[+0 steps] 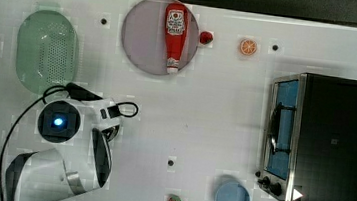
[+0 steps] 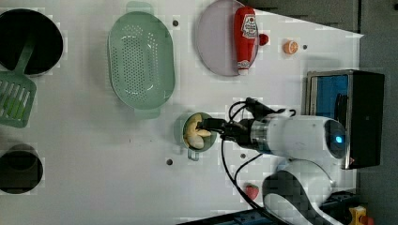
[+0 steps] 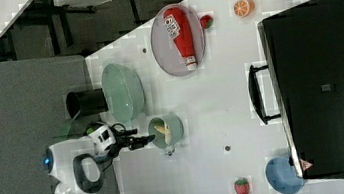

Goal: Pick Banana and place it in mug.

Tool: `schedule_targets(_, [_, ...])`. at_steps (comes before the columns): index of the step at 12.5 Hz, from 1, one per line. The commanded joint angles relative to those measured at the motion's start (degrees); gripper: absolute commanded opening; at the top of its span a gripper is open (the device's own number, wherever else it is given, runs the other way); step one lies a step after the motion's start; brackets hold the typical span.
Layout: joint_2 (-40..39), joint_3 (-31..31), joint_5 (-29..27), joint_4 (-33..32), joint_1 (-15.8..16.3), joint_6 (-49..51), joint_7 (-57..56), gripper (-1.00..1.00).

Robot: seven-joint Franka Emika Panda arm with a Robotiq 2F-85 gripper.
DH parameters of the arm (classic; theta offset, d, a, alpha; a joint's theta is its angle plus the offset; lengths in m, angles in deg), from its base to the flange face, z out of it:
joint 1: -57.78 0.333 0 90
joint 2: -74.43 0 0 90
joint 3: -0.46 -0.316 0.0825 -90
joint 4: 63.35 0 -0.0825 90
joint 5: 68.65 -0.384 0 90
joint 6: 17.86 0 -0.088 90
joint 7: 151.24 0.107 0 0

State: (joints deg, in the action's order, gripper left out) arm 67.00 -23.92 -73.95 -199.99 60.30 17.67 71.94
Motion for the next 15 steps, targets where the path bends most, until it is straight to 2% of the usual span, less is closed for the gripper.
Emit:
schedule_targets(1, [9.21,0.58,-2.18,2.36,-1.13,3.53,4.34,1.00])
schedule_targets(3, [16.12,3.46,-2.18,3.58,-1.48,9.72,4.33,1.00])
schedule_targets(6, [25.14,10.25,-2.17,8.01,-1.74,26.62,3.78,1.00])
schedule_targets(9, [29.38,18.45,-1.89,14.56,-1.94,40.46,3.49,1.00])
schedule_targets(11, [29.49,22.91,0.12,17.96,-1.98,44.80,3.12,1.00])
schedule_targets(14, [29.39,26.98,8.92,20.97,-2.06,45.92,-1.25,1.00])
schedule_targets(15, [29.44,27.36,8.58,21.14,-2.06,46.67,-0.50,1.00])
